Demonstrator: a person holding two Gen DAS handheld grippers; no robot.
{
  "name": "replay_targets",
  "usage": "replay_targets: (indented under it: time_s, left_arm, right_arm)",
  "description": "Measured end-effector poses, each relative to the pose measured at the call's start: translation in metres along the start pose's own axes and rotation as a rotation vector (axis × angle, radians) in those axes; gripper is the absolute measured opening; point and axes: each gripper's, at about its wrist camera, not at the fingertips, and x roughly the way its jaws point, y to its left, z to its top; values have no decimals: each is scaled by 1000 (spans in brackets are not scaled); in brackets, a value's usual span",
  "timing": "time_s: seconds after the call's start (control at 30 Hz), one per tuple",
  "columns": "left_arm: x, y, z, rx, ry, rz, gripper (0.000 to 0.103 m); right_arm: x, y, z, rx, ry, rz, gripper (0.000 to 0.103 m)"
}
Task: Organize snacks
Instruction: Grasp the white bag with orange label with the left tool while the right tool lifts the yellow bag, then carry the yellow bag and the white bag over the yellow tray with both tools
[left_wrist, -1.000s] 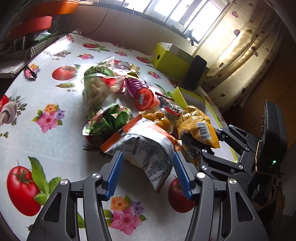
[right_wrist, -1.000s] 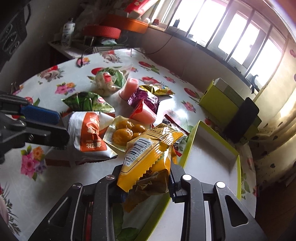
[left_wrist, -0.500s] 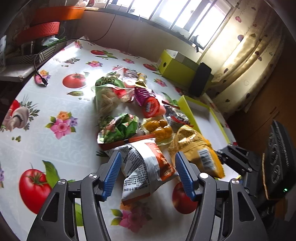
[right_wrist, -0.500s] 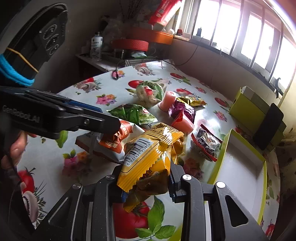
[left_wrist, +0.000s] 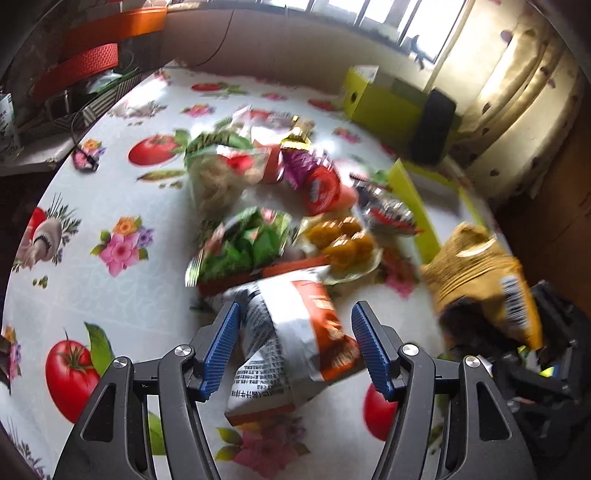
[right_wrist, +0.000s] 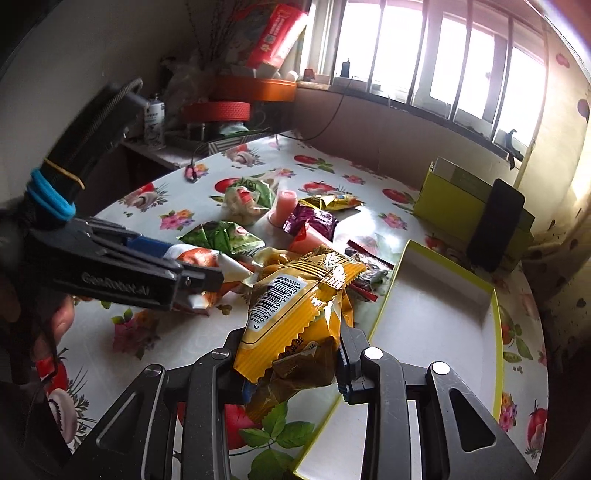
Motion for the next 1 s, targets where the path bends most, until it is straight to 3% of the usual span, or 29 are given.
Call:
replay_targets:
  time_s: [0.2,0.5,1.0]
  left_arm:
    - [-2,9,-12,-17,1,12,62]
    - [-14,2,-18,34,-54,62,43]
    - [-41,-24,-13,93,-134,-12,40]
  right_arm:
    - [-8,-2,-2,18,-26,4,31]
    - [-28,-10,-5,63,-70,-21,30]
    - [-59,-30,-8,137,-120,-103,30]
